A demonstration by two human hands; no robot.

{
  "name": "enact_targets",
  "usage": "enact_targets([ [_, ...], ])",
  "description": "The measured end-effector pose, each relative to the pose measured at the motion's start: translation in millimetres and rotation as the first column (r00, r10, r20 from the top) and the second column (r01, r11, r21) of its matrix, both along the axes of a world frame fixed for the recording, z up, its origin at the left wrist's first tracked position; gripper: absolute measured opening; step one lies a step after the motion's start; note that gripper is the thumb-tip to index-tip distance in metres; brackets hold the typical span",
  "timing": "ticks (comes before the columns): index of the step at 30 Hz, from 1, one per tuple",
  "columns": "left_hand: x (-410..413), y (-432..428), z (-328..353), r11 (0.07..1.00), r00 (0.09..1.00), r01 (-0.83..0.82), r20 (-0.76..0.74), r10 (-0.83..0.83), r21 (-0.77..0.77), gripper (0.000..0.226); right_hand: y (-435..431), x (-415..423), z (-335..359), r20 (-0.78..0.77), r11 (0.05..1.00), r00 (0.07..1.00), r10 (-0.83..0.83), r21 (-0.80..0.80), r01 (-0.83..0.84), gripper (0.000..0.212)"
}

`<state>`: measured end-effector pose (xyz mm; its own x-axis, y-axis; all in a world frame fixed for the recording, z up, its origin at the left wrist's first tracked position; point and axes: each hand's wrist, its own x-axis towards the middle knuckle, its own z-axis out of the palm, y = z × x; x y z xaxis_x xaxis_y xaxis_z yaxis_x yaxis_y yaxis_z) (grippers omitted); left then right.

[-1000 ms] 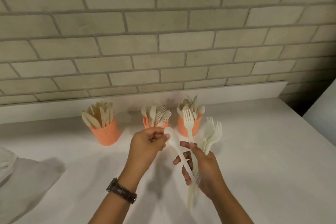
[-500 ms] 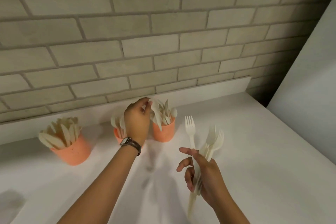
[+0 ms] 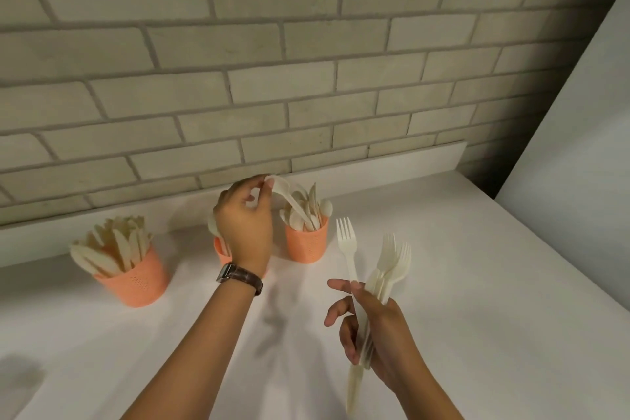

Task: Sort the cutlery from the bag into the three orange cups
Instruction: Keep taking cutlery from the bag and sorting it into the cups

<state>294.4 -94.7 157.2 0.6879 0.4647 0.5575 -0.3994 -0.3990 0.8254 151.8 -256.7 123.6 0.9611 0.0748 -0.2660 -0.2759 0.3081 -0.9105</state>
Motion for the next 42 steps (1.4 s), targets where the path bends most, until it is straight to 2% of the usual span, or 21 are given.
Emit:
enact_targets([
  [2,1.7,1.1,-3.0,0.996,1.000,-0.013,0.008,0.012,0.090,0.009,1.2,-0.8,0.6,-0.001,1.000,1.000,0.011,-0.007,-0.011,0.033],
  [4,3.9,-1.2,-12.7,0.968,0.997,-0.040,-0.047,0.054,0.247,0.010,2.5,-1.3,1.6,-0.003,1.000,1.000,0.018,-0.014,-0.018,0.033],
  [6,4.4,-5.0,-27.6,0.922,0.986,-0.013,-0.150,0.078,0.388,0.009,3.4,-2.0,2.8,-0.008,0.999,1.000,0.026,-0.026,-0.027,0.033],
  [8,3.6,-8.8,-40.1,0.866,0.955,0.094,-0.291,0.061,0.492,0.013,4.2,-2.6,3.8,-0.022,0.998,0.999,0.038,-0.041,-0.038,0.033],
  [10,3.6,-8.3,-44.1,0.825,0.914,0.181,-0.402,0.061,0.536,0.025,5.3,-3.2,4.3,-0.033,0.997,0.998,0.049,-0.051,-0.051,0.032],
  [12,-1.5,-6.6,-39.5,0.834,0.903,0.184,-0.425,0.066,0.520,0.037,6.9,-3.0,5.5,-0.036,0.997,0.998,0.054,-0.050,-0.056,0.032],
  [14,-18.5,-5.5,-29.7,0.909,0.921,0.160,-0.390,0.003,0.384,0.034,9.3,-2.5,6.9,-0.044,0.998,0.997,0.062,-0.027,-0.063,0.031],
  [16,-43.8,-5.3,-19.0,0.958,0.873,0.260,-0.454,-0.179,0.122,0.019,11.7,-1.7,7.9,-0.055,0.996,0.995,0.085,0.022,-0.084,0.032],
  [19,-83.5,-4.3,-6.2,0.875,0.647,0.415,-0.594,-0.477,-0.250,0.020,17.4,-1.5,8.0,-0.046,0.984,0.986,0.163,0.078,-0.159,0.032],
  [20,-94.7,-2.1,-4.5,0.845,0.599,0.435,-0.602,-0.528,-0.309,0.021,19.8,-1.9,7.5,-0.039,0.978,0.980,0.195,0.089,-0.191,0.032],
  [22,-111.5,4.1,-3.0,0.810,0.568,0.456,-0.579,-0.584,-0.369,0.017,25.5,-3.0,5.5,-0.031,0.958,0.962,0.272,0.100,-0.268,0.036],
  [24,-120.0,13.2,-5.0,0.799,0.586,0.448,-0.543,-0.601,-0.401,0.014,32.9,-4.2,2.3,-0.044,0.933,0.934,0.354,0.088,-0.349,0.041],
  [26,-121.1,26.3,-3.5,0.831,0.645,0.379,-0.528,-0.552,-0.406,0.014,40.8,-4.1,-2.1,-0.074,0.913,0.910,0.407,0.067,-0.403,0.041],
  [30,-101.4,66.1,9.8,0.904,0.865,0.131,-0.398,-0.305,-0.407,0.004,52.0,3.0,-8.6,-0.095,0.916,0.911,0.401,0.043,-0.399,0.048],
  [33,-77.8,93.6,16.2,0.935,0.948,0.007,-0.295,-0.119,-0.354,0.007,55.6,11.0,-10.0,-0.100,0.927,0.922,0.375,0.028,-0.374,0.050],
  [38,-39.5,99.9,-7.5,0.987,0.944,-0.057,-0.331,0.003,-0.153,0.015,58.6,19.5,-5.2,-0.105,0.929,0.923,0.370,0.015,-0.370,0.049],
  [40,-27.3,95.2,-23.6,0.994,0.912,-0.034,-0.410,-0.011,-0.100,0.011,59.3,21.2,-4.2,-0.105,0.928,0.922,0.373,0.014,-0.373,0.049],
  [42,-18.5,90.4,-39.7,0.997,0.834,0.036,-0.547,-0.069,-0.071,0.009,59.7,22.1,-4.1,-0.104,0.928,0.922,0.372,0.012,-0.373,0.048],
])
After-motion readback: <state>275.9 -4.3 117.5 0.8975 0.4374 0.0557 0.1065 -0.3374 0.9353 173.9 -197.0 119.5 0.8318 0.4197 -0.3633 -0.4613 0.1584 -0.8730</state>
